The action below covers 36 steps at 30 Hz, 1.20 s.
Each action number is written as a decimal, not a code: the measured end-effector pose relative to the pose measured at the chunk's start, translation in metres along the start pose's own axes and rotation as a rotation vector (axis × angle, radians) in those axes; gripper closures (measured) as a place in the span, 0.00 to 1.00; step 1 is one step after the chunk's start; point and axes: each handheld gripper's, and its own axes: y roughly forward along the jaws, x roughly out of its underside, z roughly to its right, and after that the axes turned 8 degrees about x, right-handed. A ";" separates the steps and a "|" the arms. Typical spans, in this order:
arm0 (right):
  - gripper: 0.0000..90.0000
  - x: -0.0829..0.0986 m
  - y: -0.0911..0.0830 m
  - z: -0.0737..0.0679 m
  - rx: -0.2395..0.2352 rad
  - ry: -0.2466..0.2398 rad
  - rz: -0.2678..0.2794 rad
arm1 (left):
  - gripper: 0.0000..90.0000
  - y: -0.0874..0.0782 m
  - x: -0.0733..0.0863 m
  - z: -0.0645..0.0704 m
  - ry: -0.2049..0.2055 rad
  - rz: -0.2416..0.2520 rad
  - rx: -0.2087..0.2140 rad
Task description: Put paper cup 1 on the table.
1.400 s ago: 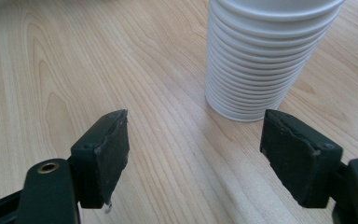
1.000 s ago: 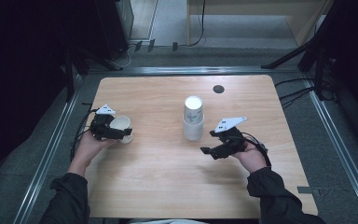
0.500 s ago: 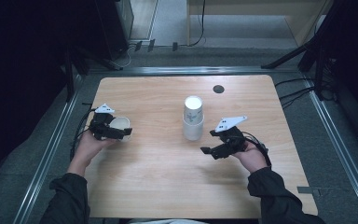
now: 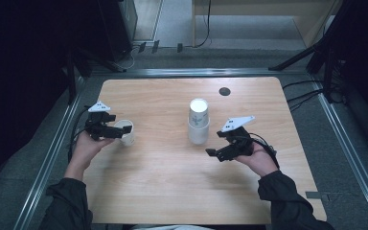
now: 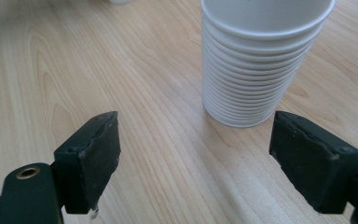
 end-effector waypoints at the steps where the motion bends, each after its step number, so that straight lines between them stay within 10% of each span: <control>1: 0.19 -0.001 -0.001 0.000 -0.001 -0.009 0.010 | 0.11 -0.001 -0.001 0.001 -0.002 0.003 -0.001; 14: 0.24 -0.016 -0.029 0.019 -0.013 0.019 0.068 | 0.12 -0.012 -0.011 0.026 0.011 -0.016 0.048; 36: 0.29 -0.052 -0.014 0.038 -0.041 -0.050 0.047 | 0.14 -0.005 -0.011 0.085 0.093 -0.054 0.173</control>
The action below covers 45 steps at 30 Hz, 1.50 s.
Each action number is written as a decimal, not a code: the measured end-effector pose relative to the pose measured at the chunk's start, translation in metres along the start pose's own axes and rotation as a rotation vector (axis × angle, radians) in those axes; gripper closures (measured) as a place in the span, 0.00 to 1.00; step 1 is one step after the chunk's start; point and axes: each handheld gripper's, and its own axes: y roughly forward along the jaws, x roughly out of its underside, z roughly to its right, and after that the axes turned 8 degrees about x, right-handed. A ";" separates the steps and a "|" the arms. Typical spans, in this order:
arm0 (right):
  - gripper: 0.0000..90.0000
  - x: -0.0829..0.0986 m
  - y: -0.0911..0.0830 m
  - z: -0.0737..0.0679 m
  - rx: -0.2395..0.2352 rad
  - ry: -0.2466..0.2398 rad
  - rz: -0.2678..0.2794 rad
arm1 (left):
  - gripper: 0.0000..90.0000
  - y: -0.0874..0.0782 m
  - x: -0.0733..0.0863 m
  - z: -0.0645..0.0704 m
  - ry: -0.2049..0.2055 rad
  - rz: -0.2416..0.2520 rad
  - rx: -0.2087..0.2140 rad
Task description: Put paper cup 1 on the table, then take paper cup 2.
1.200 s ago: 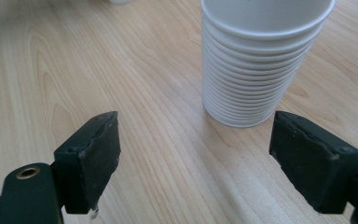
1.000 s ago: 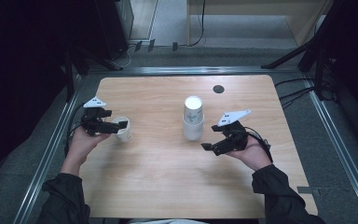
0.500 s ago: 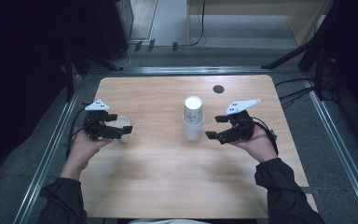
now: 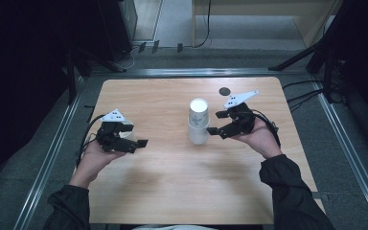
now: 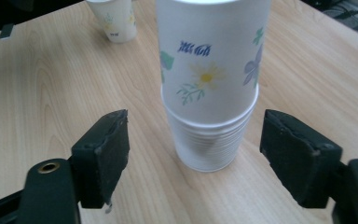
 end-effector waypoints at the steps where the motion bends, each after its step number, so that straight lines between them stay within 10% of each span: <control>1: 0.29 -0.002 0.000 0.002 -0.005 -0.004 0.001 | 0.14 0.002 -0.001 0.003 0.009 -0.003 0.008; 18: 0.28 -0.035 0.014 0.012 -0.041 -0.096 -0.040 | 0.14 0.030 -0.001 0.042 0.102 -0.053 0.092; 36: 0.30 -0.065 0.039 0.005 -0.028 -0.192 -0.112 | 0.14 0.039 0.007 0.060 0.110 -0.093 0.147; 45: 0.35 -0.070 0.037 0.003 -0.019 -0.162 -0.127 | 0.14 0.034 0.010 0.062 0.105 -0.081 0.146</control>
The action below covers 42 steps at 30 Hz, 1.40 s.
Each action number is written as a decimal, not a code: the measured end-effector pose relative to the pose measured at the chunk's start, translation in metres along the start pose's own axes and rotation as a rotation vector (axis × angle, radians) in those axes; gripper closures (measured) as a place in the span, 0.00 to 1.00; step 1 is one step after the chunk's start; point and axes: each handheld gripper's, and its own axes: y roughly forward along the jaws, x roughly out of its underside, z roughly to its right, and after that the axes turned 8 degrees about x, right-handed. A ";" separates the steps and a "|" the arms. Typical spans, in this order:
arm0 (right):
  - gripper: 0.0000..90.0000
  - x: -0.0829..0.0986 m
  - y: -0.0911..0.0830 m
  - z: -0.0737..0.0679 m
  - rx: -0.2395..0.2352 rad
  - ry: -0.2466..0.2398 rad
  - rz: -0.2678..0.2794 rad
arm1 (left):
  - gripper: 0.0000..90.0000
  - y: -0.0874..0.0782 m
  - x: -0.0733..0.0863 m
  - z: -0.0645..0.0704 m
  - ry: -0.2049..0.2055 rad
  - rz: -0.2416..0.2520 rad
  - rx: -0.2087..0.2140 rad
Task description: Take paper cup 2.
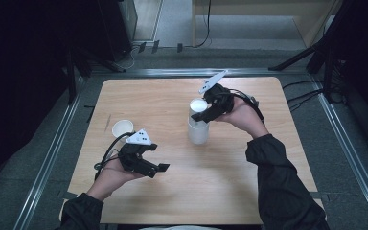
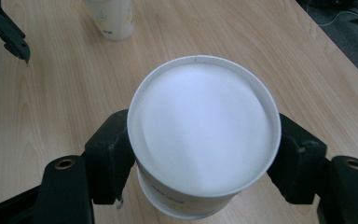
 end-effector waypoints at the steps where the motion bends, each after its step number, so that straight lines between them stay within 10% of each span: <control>1: 0.35 0.000 -0.001 0.000 -0.005 0.006 0.001 | 0.14 0.000 0.000 0.000 0.000 0.001 0.000; 30: 0.36 -0.024 -0.066 -0.006 0.060 0.059 0.129 | 0.14 0.004 0.002 -0.005 0.001 -0.008 0.008; 42: 0.36 -0.004 -0.094 -0.014 0.084 0.079 0.119 | 0.14 0.015 -0.015 -0.009 0.047 0.001 0.044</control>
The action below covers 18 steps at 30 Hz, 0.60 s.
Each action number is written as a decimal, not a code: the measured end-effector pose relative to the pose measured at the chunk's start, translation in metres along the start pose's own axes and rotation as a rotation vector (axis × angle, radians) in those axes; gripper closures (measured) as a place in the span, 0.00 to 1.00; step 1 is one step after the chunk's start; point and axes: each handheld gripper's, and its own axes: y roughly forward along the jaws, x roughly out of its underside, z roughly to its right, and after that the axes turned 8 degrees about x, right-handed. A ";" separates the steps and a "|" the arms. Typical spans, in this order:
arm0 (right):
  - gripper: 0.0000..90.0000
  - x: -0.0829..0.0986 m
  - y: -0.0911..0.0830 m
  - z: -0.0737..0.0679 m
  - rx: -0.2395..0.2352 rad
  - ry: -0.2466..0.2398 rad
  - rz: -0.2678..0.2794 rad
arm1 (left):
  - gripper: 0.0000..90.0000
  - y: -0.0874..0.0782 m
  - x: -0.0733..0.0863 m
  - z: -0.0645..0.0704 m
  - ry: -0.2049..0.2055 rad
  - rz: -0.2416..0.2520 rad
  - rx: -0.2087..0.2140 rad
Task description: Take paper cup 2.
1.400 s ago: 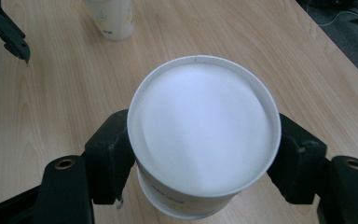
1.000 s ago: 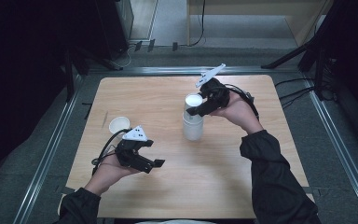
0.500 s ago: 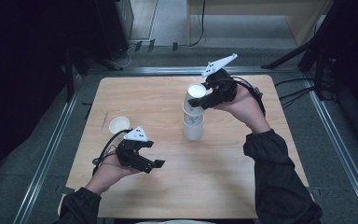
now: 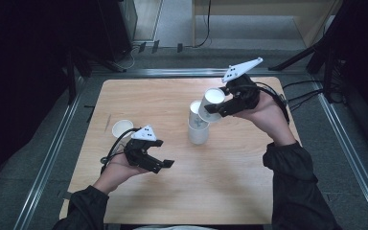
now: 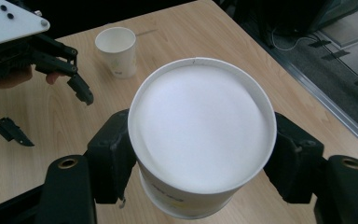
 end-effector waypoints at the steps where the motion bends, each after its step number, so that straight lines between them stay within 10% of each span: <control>1: 0.36 0.003 -0.001 0.000 -0.001 0.003 0.000 | 0.14 0.002 -0.002 -0.001 0.007 -0.002 0.004; 18: 0.37 0.043 -0.014 -0.011 0.005 0.055 -0.032 | 0.15 0.025 -0.028 -0.010 0.060 -0.007 0.076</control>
